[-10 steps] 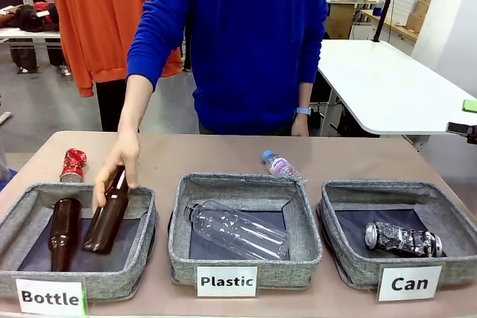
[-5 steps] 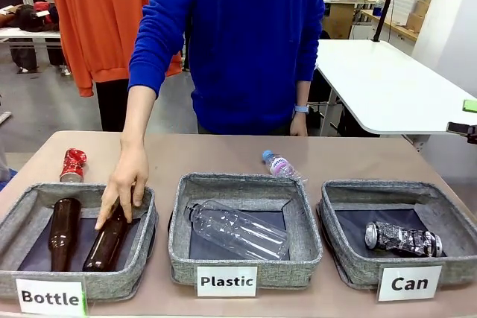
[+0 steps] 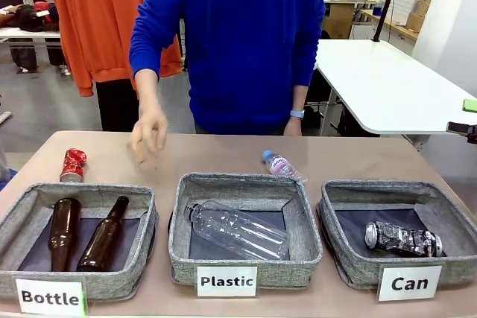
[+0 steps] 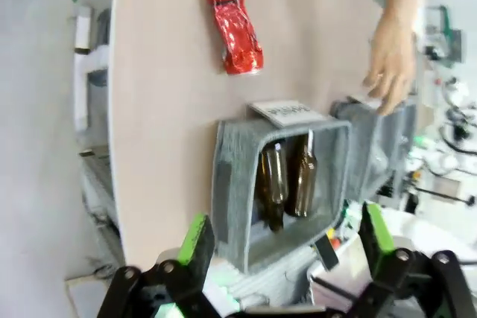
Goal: Sort the can waste into the basket.
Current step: Pick up the can waste from the table and place it in the right Fabric basket.
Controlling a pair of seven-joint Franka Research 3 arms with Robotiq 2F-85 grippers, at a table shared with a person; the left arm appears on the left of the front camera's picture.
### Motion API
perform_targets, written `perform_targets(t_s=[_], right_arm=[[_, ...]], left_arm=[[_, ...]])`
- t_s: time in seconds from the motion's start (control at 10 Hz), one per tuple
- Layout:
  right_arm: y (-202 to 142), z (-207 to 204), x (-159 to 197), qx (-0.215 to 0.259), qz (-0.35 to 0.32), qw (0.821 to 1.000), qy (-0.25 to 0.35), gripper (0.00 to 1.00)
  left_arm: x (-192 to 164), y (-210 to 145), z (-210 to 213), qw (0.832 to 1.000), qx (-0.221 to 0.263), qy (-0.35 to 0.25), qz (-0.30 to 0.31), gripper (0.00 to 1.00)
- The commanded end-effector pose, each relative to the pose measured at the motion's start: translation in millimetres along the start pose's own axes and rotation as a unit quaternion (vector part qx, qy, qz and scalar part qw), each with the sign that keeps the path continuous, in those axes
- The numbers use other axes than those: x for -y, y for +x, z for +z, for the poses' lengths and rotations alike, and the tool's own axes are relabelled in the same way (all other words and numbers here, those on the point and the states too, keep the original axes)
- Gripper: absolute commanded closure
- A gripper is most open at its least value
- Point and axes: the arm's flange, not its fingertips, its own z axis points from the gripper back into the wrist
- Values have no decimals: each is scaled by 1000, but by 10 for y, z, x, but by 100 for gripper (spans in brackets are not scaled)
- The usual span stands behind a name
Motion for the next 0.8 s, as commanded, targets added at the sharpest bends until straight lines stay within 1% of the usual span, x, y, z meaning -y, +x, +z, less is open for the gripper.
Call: perform_targets(t_s=[0.0,0.1,0.3,0.4,0.5,0.7], right_arm=[[9,30,-6,-7,11,1000,2,0],[9,30,-6,-7,11,1000,2,0],[9,30,-6,-7,11,1000,2,0],[9,30,-6,-7,11,1000,2,0],[9,30,-6,-7,11,1000,2,0],[9,30,-6,-7,11,1000,2,0]], left_arm=[[331,75,-475,996,-27,80,9,0],[493,176,-698,992,-18,122,17,0],[821,318,-1178,983,-32,182,-4,0],[922,394,-1416,978,-33,205,-8,0],[986,460,-1647,974,-33,226,-8,0],[960,659,-2090,956,-46,290,15,0]])
